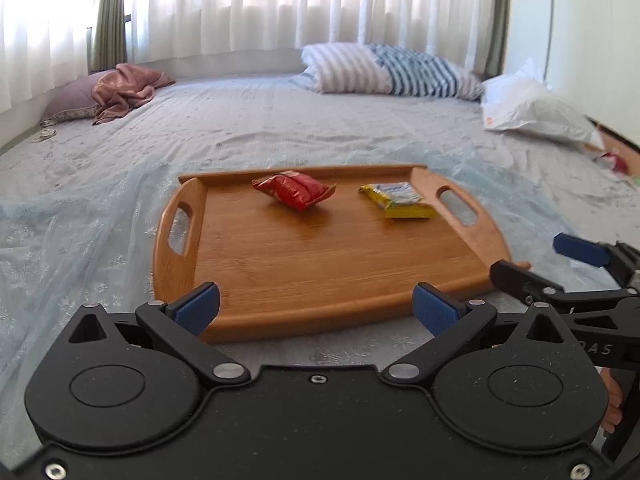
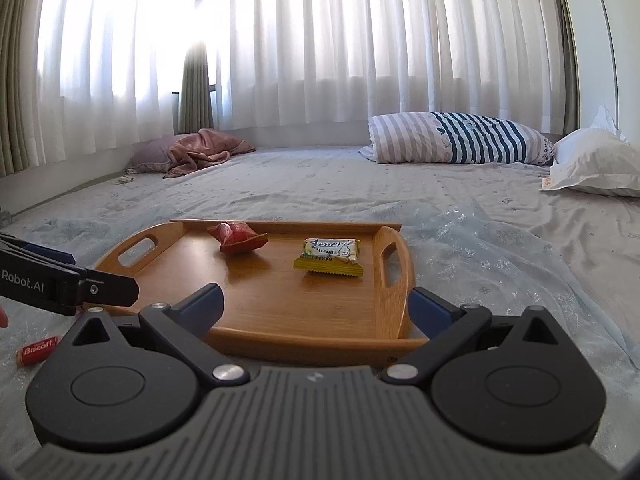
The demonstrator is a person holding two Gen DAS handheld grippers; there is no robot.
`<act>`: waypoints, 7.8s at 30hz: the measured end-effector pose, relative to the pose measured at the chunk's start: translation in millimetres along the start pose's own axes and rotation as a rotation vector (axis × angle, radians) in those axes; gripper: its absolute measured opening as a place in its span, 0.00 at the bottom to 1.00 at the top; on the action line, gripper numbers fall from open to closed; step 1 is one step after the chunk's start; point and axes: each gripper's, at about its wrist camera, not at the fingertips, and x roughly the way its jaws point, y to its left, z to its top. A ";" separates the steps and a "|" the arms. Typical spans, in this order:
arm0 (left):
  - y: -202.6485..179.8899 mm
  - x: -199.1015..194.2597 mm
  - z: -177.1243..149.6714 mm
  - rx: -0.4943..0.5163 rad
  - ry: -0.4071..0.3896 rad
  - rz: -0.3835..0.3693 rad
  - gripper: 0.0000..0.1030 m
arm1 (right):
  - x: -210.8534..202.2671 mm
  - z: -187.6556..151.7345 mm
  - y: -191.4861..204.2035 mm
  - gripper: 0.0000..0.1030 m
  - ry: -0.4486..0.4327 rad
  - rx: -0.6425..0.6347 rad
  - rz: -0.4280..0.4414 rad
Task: Organize snacks
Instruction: 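Move the left gripper to the white marshmallow pack while the right gripper moves to the beige wafer bar, then close the left gripper on the white pack while the right gripper closes on the beige wafer bar, then carry the white pack with the left gripper onto the tray while the right gripper carries the wafer bar there, then open the left gripper to release the white pack while the right gripper releases the wafer bar, then move both grippers back from the tray toward the snack pile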
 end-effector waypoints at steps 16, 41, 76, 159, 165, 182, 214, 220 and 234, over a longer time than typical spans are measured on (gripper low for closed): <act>13.3 -29.2 -51.4 -0.016 0.005 0.087 0.93 | -35.4 -42.6 5.6 1.00 -0.022 0.008 -0.107; 26.9 -32.2 -79.0 -0.075 0.041 0.154 0.45 | -55.9 -70.4 2.5 0.52 -0.019 0.072 -0.287; 32.8 -31.5 -63.7 -0.153 0.032 0.130 0.32 | -28.7 -65.0 6.8 0.62 0.110 0.003 -0.277; 7.3 174.4 57.6 -0.192 0.151 0.081 0.32 | 150.1 22.6 -24.5 0.24 0.258 0.146 -0.113; 1.9 175.9 59.1 -0.161 0.157 0.096 0.33 | 150.1 21.3 -20.7 0.25 0.251 0.118 -0.120; 2.2 167.5 62.7 -0.164 0.162 0.093 0.49 | 146.1 21.9 -21.5 0.60 0.243 0.135 -0.097; 0.9 15.9 7.8 -0.014 0.032 0.012 0.93 | 20.9 0.0 12.6 1.00 0.056 -0.063 -0.037; 9.1 -2.5 -10.0 -0.046 0.042 -0.005 0.93 | 1.1 -13.5 16.5 1.00 0.042 -0.088 -0.044; 16.1 -32.6 -54.7 -0.075 -0.003 0.019 0.94 | -34.3 -50.6 17.9 1.00 0.018 -0.065 -0.048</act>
